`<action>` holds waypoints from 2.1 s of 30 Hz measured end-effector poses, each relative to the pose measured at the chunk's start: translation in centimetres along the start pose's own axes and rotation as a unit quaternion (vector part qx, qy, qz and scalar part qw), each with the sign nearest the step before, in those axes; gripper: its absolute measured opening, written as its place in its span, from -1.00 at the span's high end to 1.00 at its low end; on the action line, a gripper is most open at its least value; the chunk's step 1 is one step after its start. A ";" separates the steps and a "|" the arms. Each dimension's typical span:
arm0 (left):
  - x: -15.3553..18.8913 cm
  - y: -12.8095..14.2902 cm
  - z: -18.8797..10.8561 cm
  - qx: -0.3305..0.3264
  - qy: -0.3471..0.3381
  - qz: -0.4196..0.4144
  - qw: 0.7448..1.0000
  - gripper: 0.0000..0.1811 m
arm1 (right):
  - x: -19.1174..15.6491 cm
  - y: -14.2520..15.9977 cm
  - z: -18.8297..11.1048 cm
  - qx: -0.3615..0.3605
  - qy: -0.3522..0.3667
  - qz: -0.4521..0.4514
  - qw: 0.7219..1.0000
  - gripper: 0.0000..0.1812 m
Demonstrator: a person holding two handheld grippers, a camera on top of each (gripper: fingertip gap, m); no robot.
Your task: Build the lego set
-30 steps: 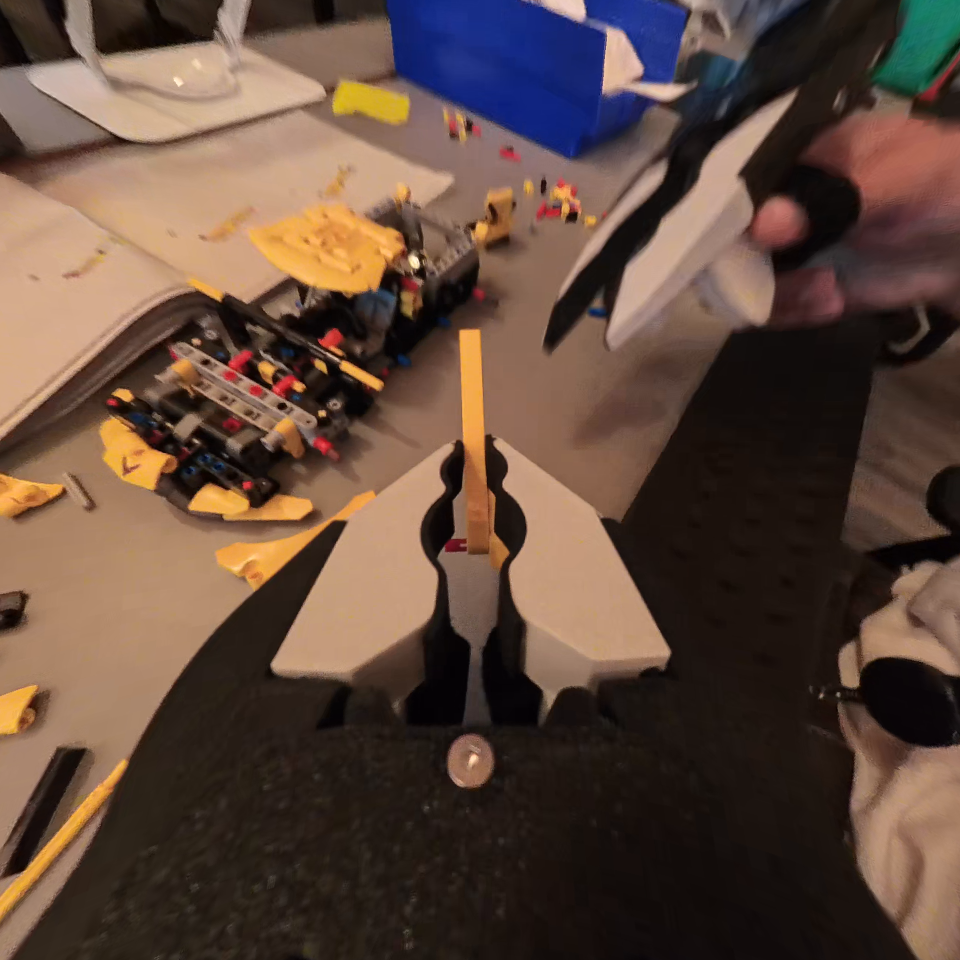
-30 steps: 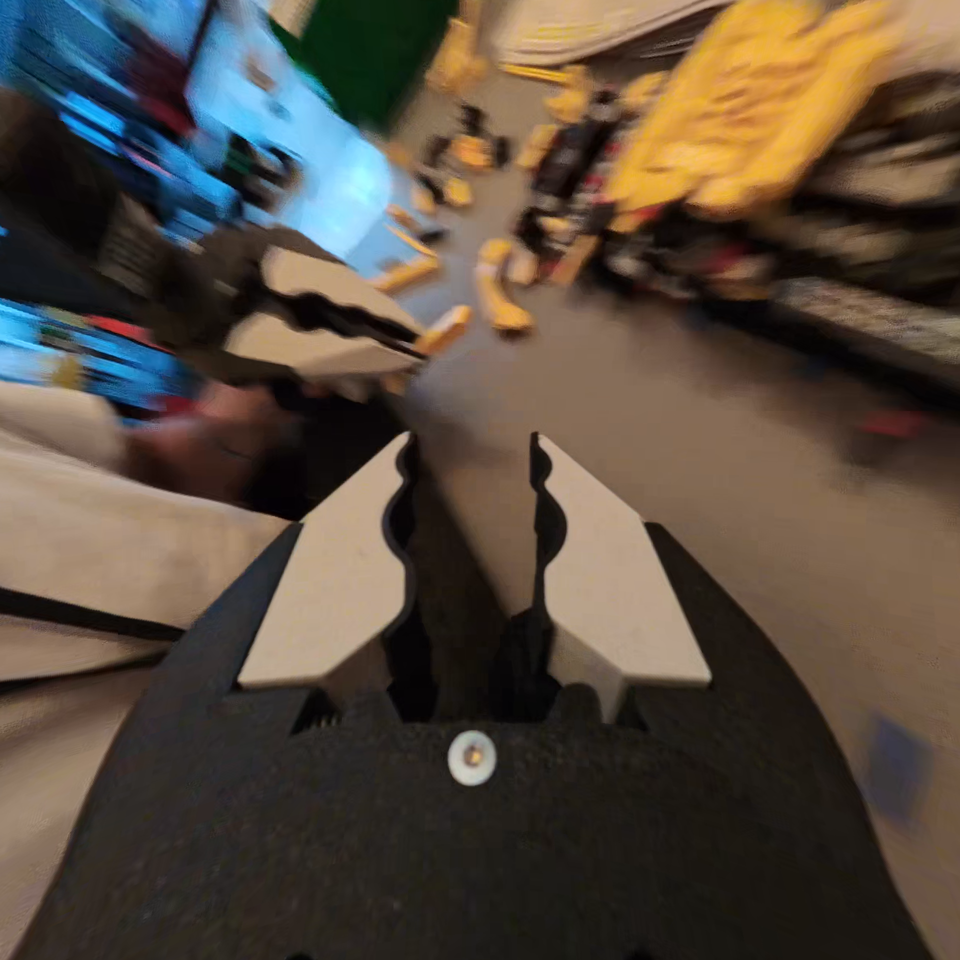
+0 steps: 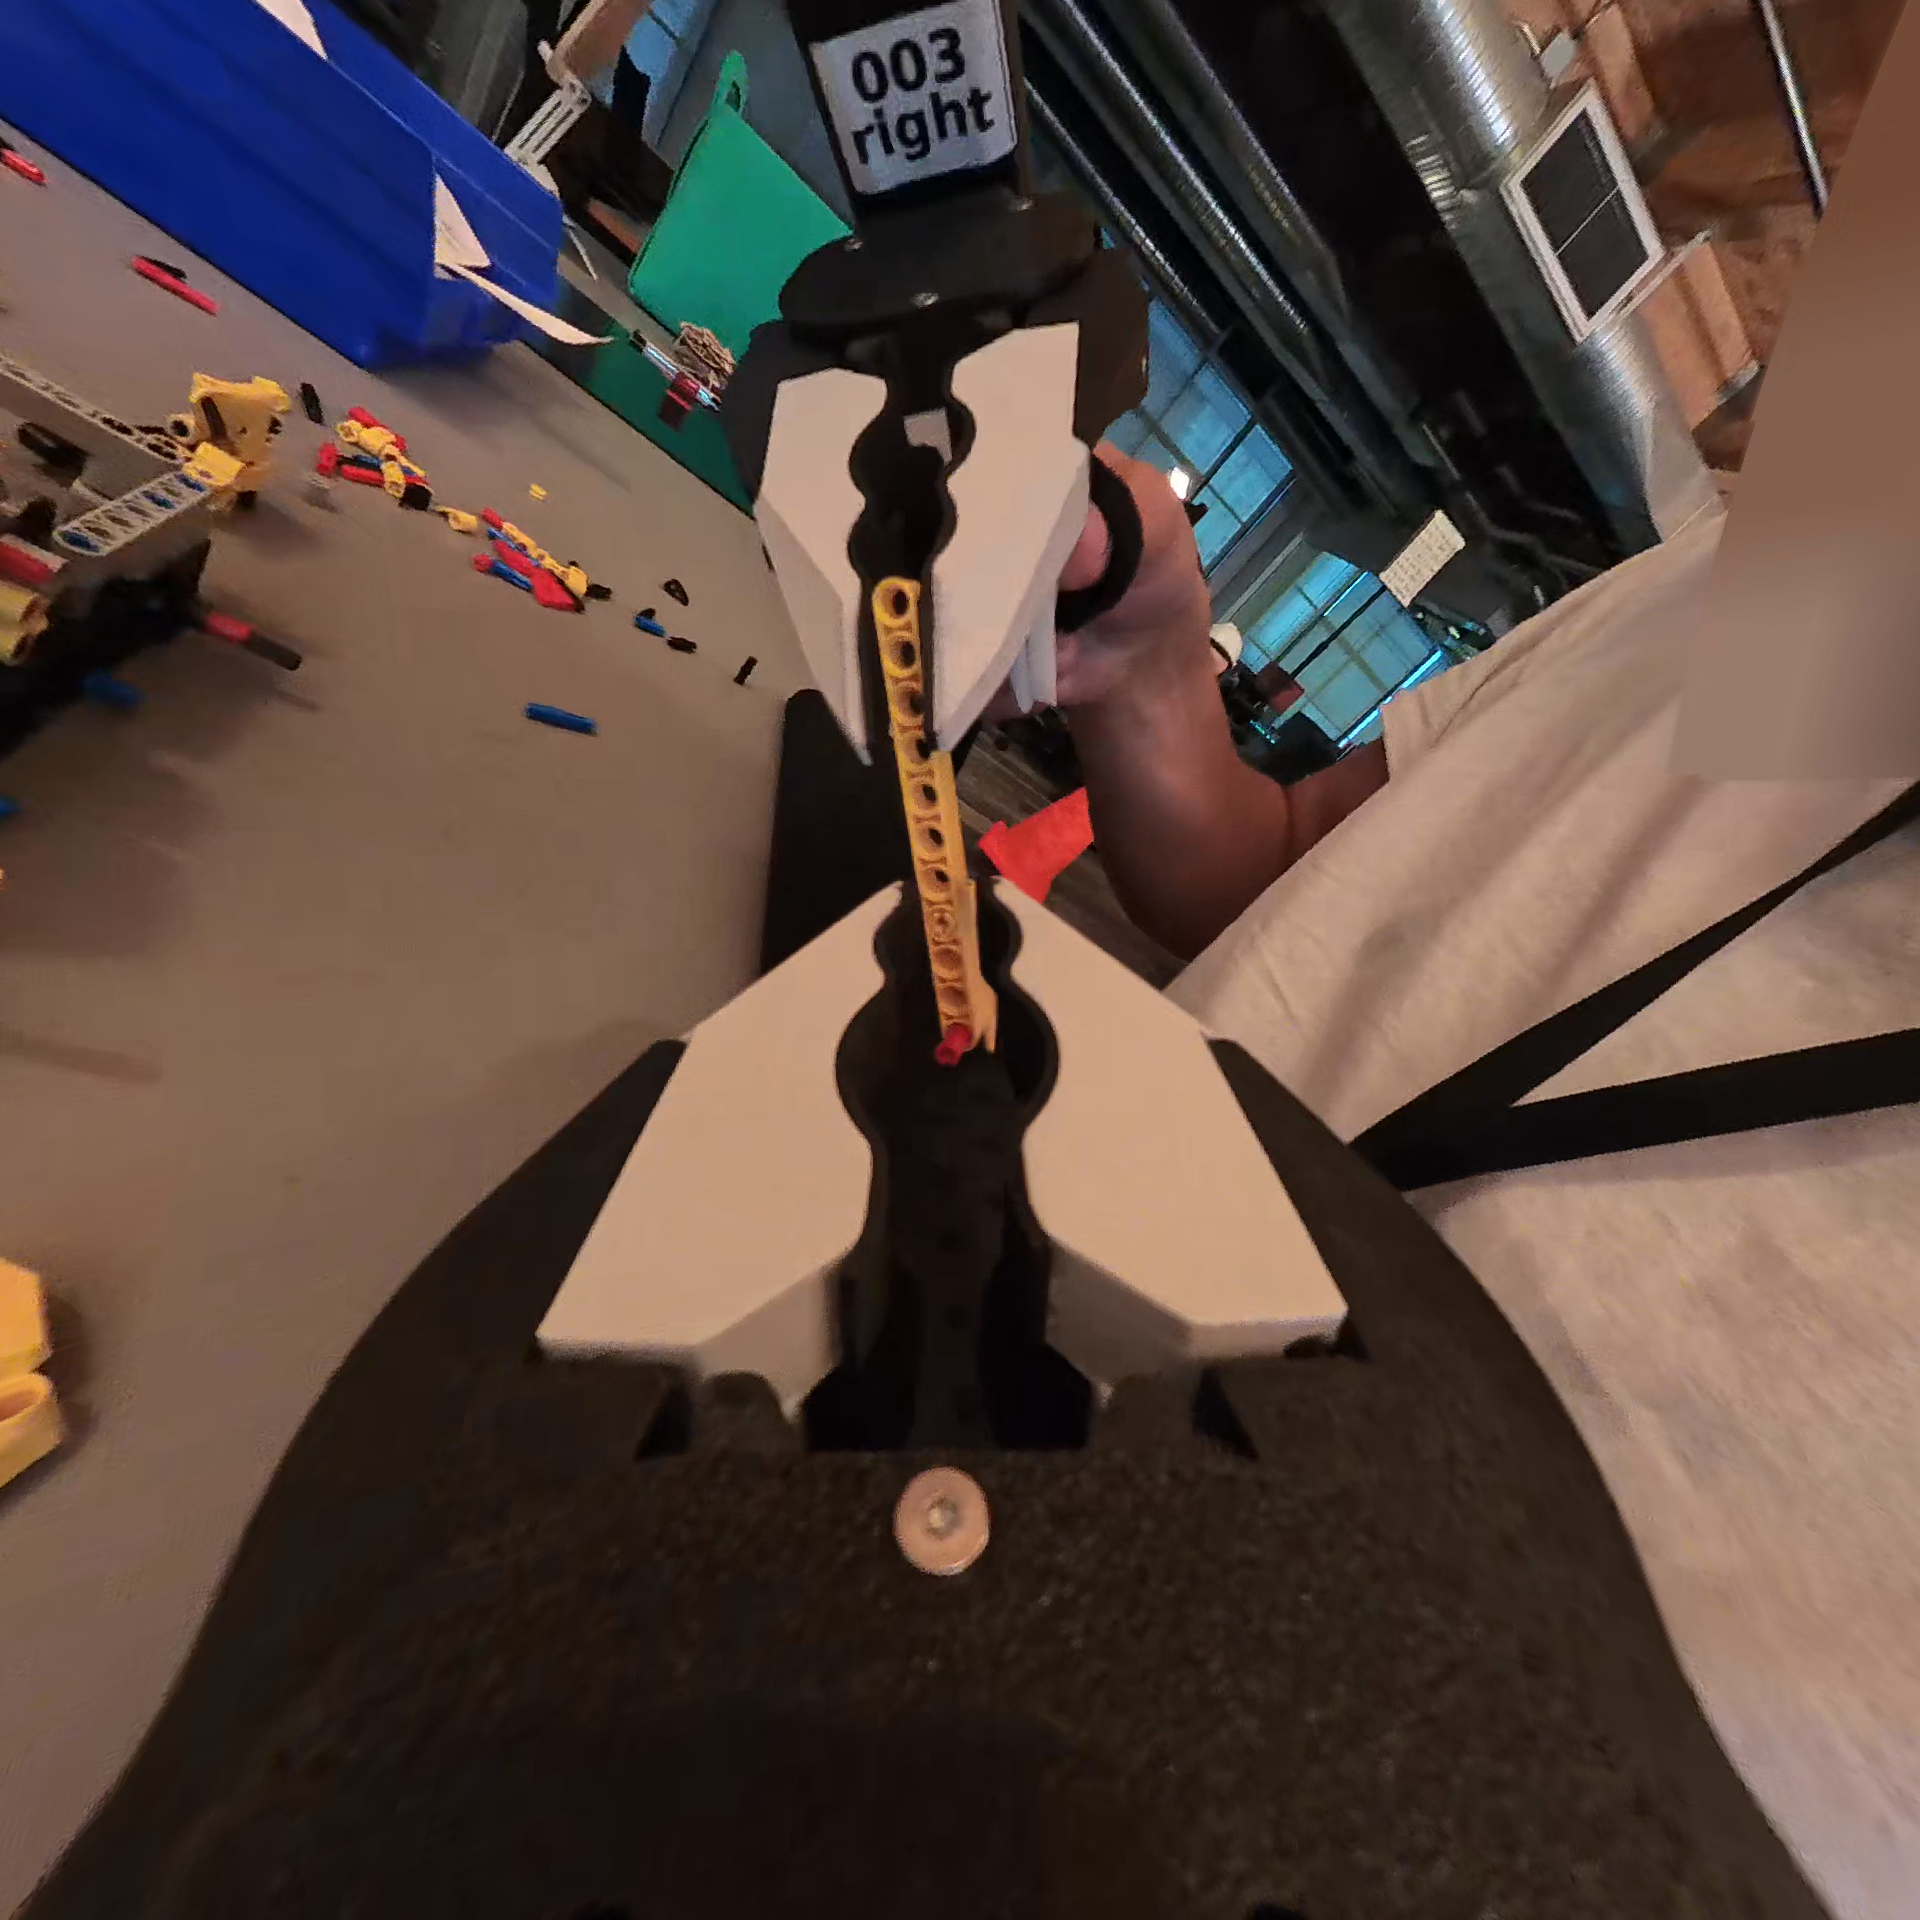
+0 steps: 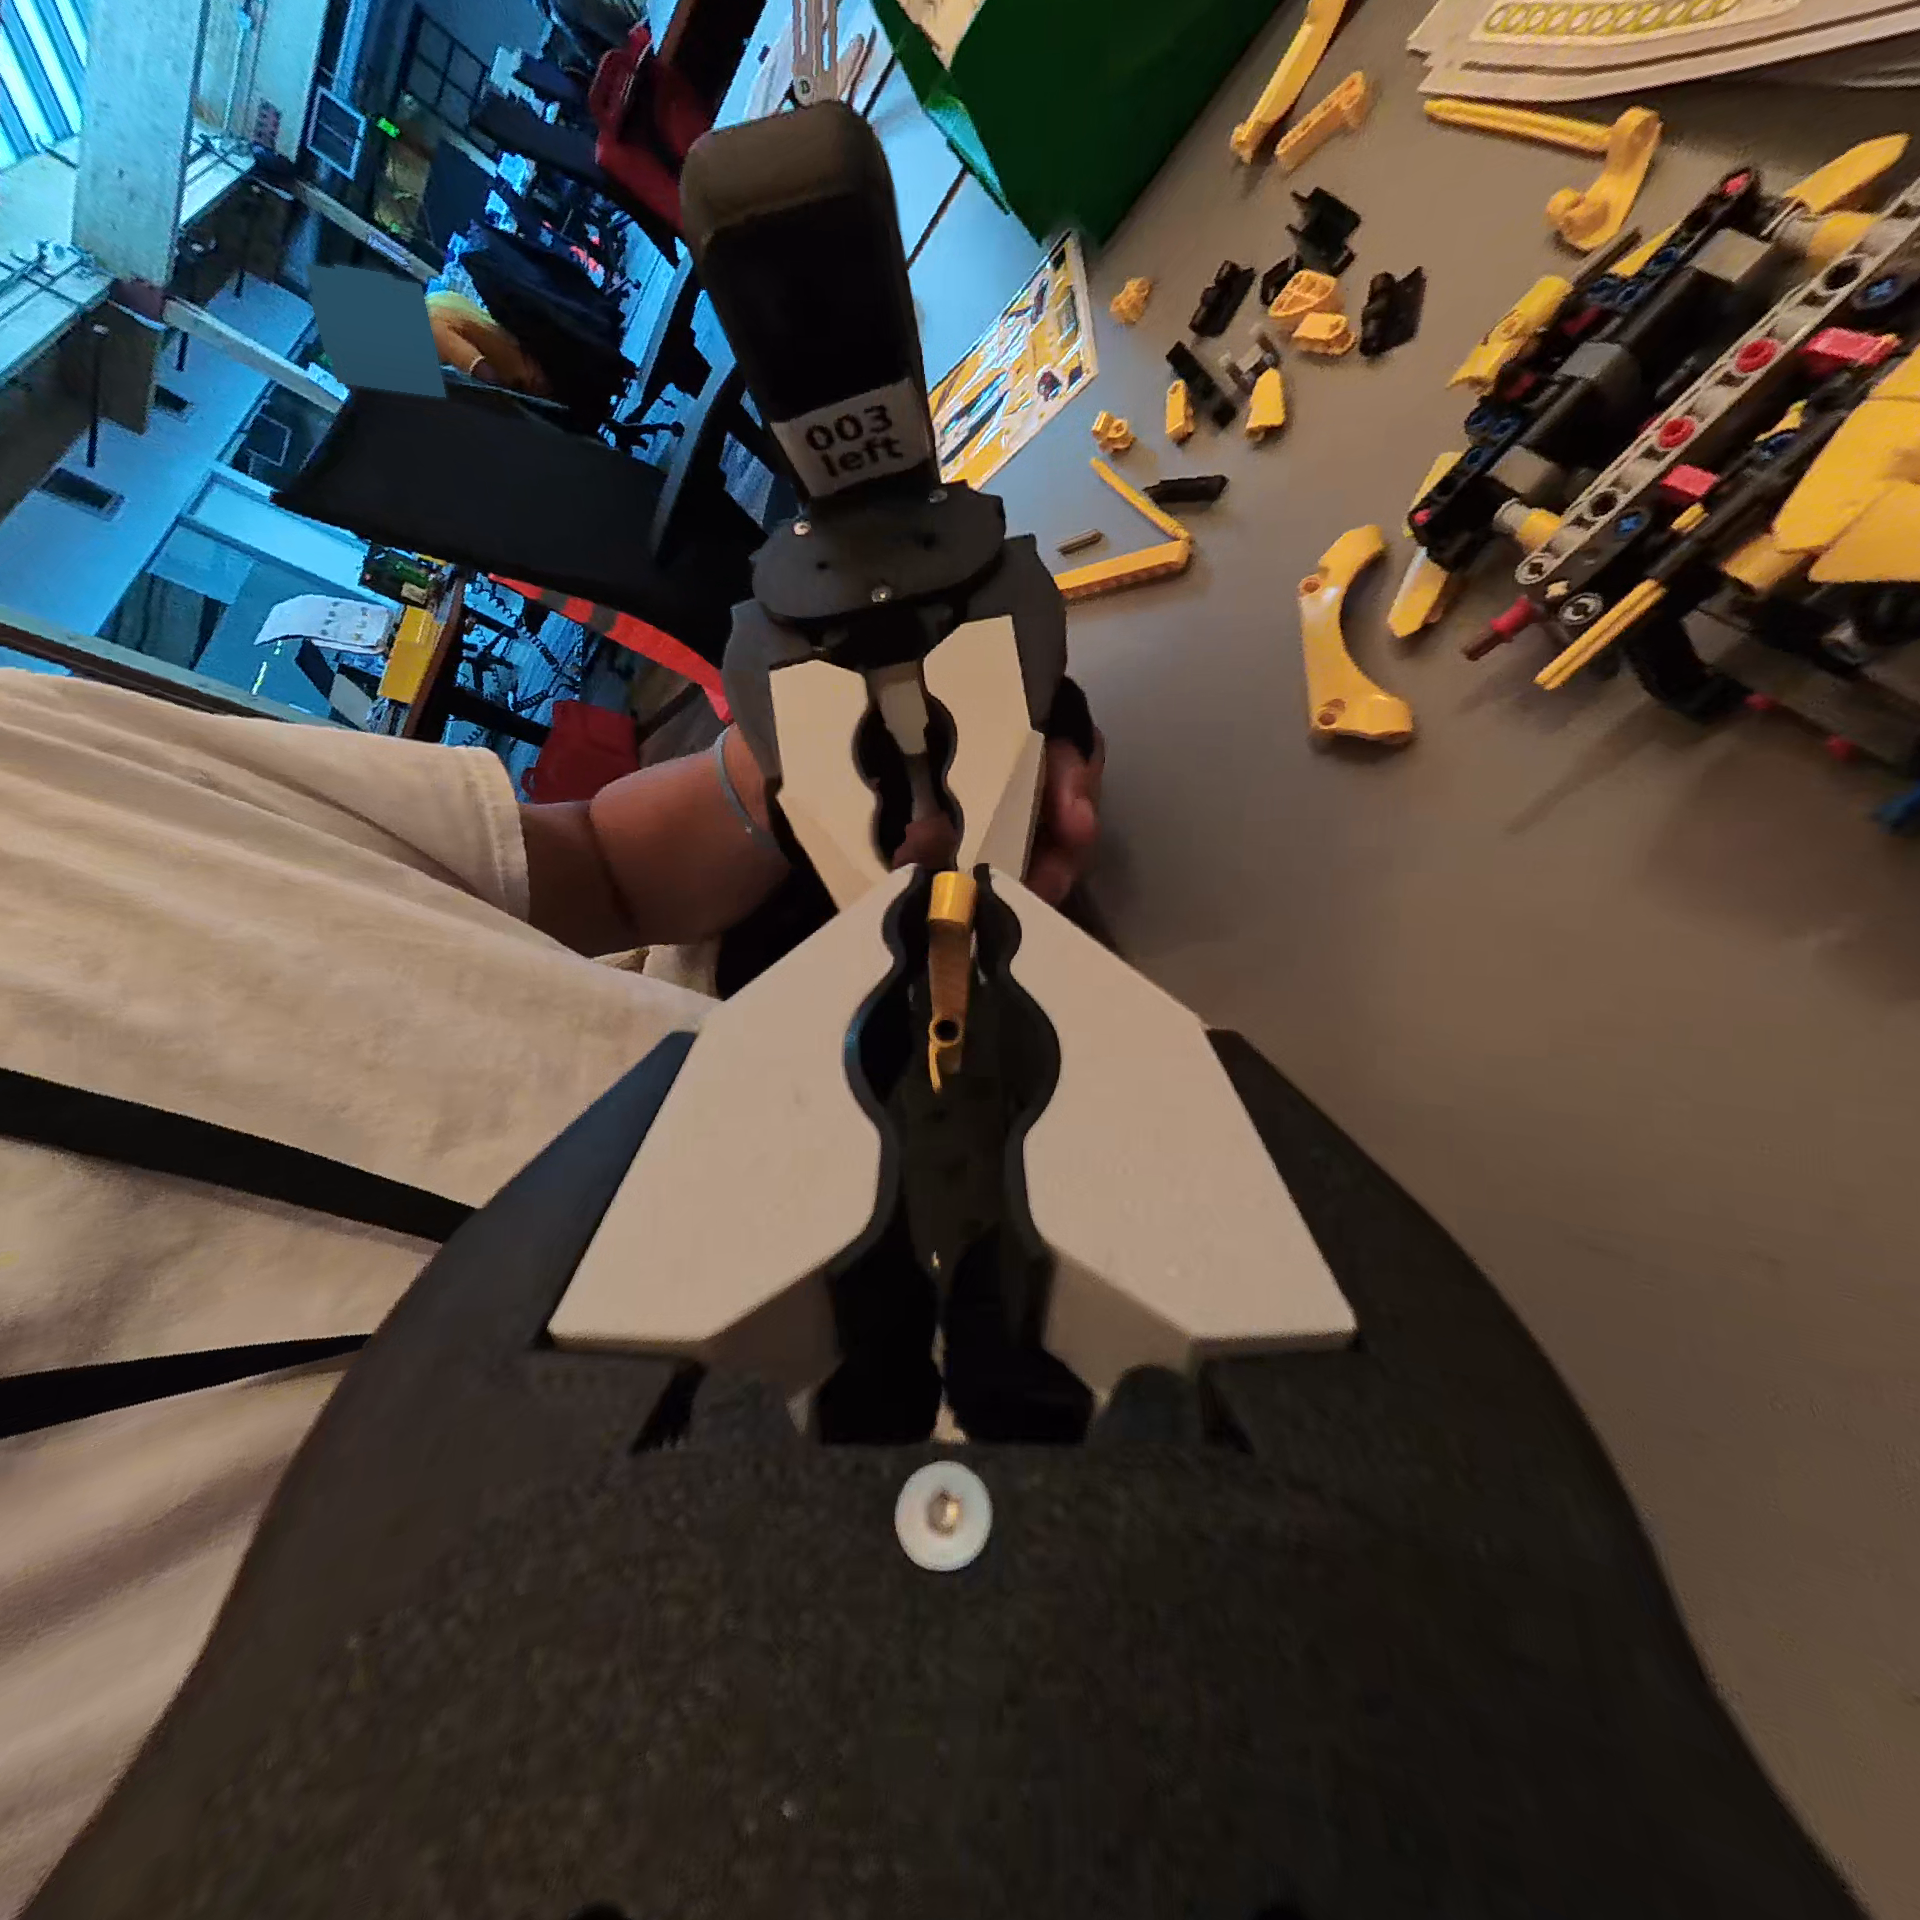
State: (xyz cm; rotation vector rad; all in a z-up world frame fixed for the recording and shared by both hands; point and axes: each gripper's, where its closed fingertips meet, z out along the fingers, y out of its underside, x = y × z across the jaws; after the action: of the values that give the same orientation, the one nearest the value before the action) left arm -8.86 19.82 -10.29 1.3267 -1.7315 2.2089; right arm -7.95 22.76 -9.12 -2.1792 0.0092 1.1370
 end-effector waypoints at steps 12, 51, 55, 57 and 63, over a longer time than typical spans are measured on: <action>1.6 -0.6 0.1 0.030 0.057 -0.014 0.998 0.92 | -1.8 -0.2 0.0 0.012 -0.053 0.001 0.999 0.93; -0.8 -7.1 -7.3 0.235 0.105 -0.080 0.963 0.93 | 13.0 2.1 -16.6 0.113 0.348 -0.211 0.906 0.57; -1.4 -6.8 -6.8 0.222 0.091 -0.088 0.967 0.93 | 14.2 7.4 -22.6 -0.054 0.431 -0.180 0.883 0.62; -1.5 -6.7 -6.6 0.220 0.092 -0.093 0.967 0.93 | 14.2 10.9 -24.7 -0.146 0.449 -0.161 0.867 0.65; -1.4 -6.5 -6.3 0.214 0.100 -0.100 0.967 0.93 | 14.7 17.0 -26.0 -0.268 0.430 -0.119 0.854 0.67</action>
State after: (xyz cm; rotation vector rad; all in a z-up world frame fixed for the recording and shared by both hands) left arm -8.37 27.98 -6.14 1.2210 -1.0416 2.5766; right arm 14.95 -0.87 -19.03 -2.9074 -0.2022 -0.0762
